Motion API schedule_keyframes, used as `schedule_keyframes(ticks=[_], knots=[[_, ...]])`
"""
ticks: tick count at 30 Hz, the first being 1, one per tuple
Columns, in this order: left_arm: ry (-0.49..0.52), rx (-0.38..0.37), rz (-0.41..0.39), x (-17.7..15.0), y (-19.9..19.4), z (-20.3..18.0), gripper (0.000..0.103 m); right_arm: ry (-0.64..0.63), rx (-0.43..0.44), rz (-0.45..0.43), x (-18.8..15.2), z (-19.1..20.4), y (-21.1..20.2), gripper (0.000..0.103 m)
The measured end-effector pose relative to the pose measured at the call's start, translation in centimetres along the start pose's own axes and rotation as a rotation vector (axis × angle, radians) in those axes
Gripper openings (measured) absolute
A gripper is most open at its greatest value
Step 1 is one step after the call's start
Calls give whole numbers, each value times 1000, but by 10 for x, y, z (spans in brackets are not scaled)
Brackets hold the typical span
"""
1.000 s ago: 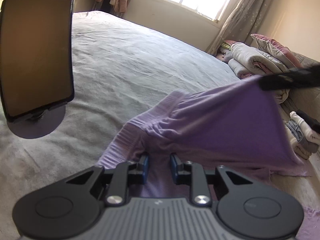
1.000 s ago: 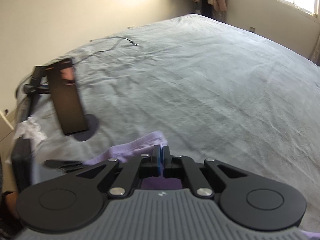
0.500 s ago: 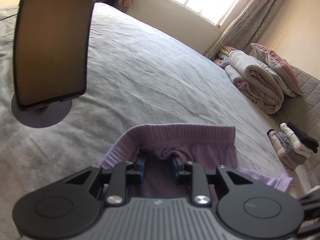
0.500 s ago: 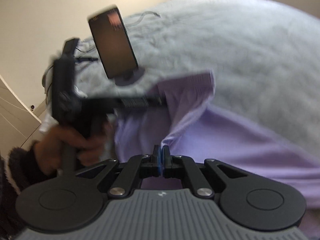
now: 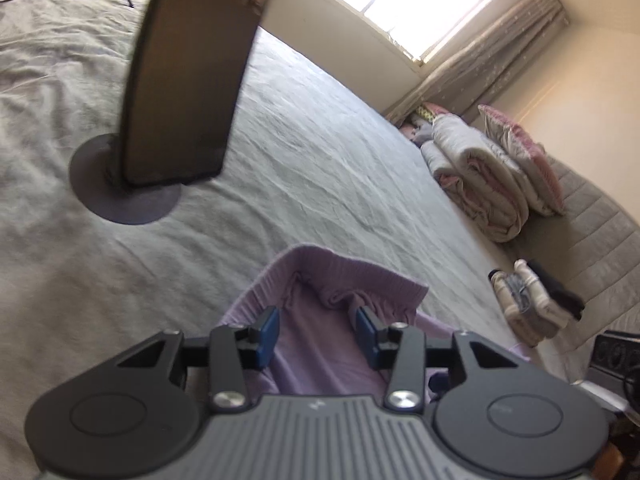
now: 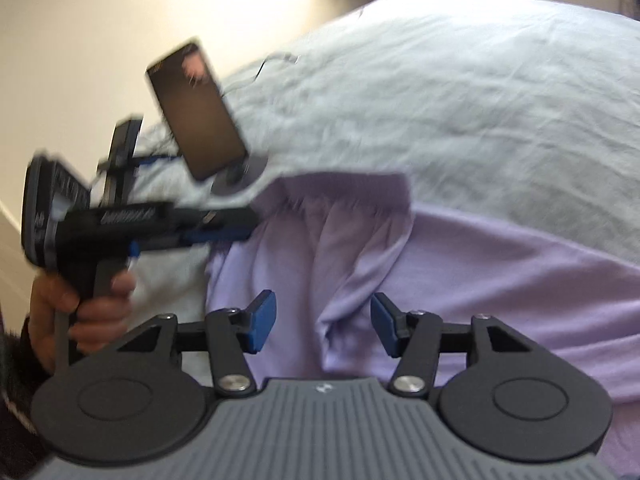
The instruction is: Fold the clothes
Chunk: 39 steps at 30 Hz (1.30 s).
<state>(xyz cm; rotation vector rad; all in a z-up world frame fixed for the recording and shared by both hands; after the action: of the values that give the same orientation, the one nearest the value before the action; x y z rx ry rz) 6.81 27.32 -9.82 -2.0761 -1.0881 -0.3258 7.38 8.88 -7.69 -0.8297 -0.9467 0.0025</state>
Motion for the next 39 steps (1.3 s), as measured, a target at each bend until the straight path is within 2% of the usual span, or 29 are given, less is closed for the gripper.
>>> schedule_keyframes(ticks=[6, 9, 11, 14, 18, 20, 21, 24, 26, 29, 36, 37, 38, 39], knots=[[-70, -41, -2, 7, -2, 11, 40, 65, -28, -82, 18, -29, 21, 55], [-114, -67, 9, 7, 0, 16, 40, 106, -3, -110, 24, -36, 31, 40], [-153, -85, 18, 7, 3, 20, 40, 126, 22, -120, 25, -34, 35, 16], [-212, -109, 27, 9, 5, 25, 39, 122, 62, -142, 29, -22, 31, 9], [-281, -166, 46, 8, 4, 25, 50, 28, 74, -156, 33, 11, 21, 7], [-311, -214, 66, 7, 2, 20, 59, -29, 84, -154, 34, 30, 19, 7], [-319, -239, 74, 6, 0, 16, 60, -62, 84, -148, 33, 39, 20, 7], [-295, -301, 88, 2, -5, 1, 66, -138, 67, -117, 27, 55, 30, 6], [-251, -312, 96, -4, -8, -10, 70, -185, 54, -96, 23, 64, 38, 6], [-189, -308, 109, -13, -9, -22, 70, -241, 39, -65, 16, 75, 48, 6], [-151, -206, 113, -24, 3, -19, 68, -194, 52, -44, 6, 69, 55, 9], [-152, -179, 106, -25, 2, -11, 64, -187, 56, -41, 4, 68, 54, 15], [-154, -153, 103, -26, 4, -8, 53, -179, 59, -37, 3, 68, 53, 15], [-162, -132, 105, -27, 7, -5, 47, -173, 60, -33, 1, 68, 51, 15]])
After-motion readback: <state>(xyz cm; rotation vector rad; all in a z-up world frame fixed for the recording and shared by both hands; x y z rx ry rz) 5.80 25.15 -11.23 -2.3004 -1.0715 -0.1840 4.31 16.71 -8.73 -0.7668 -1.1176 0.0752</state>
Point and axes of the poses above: each gripper's, at about its wrist camera, not at the fingertips, and y roughly the way its jaws point, z to its left, x to its top, the point moved 10 cm from there along y, roughly the way its jaws point, and after that the axes turned 7 degrees about -y, right-handed, at the moved point
